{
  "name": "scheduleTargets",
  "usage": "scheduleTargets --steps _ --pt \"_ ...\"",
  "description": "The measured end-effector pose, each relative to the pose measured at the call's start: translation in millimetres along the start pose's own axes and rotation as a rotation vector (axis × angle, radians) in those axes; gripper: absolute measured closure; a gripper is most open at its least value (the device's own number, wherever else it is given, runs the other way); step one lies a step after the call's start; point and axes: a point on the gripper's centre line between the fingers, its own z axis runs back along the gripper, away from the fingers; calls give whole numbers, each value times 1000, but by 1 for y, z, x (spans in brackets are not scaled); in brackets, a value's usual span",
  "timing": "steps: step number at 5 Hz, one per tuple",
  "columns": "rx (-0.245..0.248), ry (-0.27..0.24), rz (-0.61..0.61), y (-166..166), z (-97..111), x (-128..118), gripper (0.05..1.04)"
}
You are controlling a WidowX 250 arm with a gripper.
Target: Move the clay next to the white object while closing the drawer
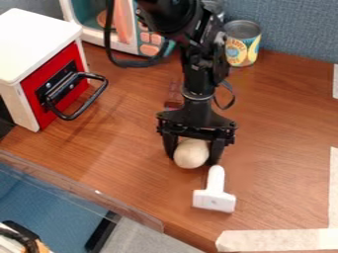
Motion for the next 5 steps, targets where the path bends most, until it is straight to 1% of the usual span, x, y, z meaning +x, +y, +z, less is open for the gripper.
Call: scheduleTargets --steps 1,3,4,5 --pt "-27 -11 18 6 22 0 83" --pt "-52 -34 13 10 48 -2 83" --pt "-53 -50 2 13 62 -4 83" --pt "-51 -88 -5 20 86 -8 83"
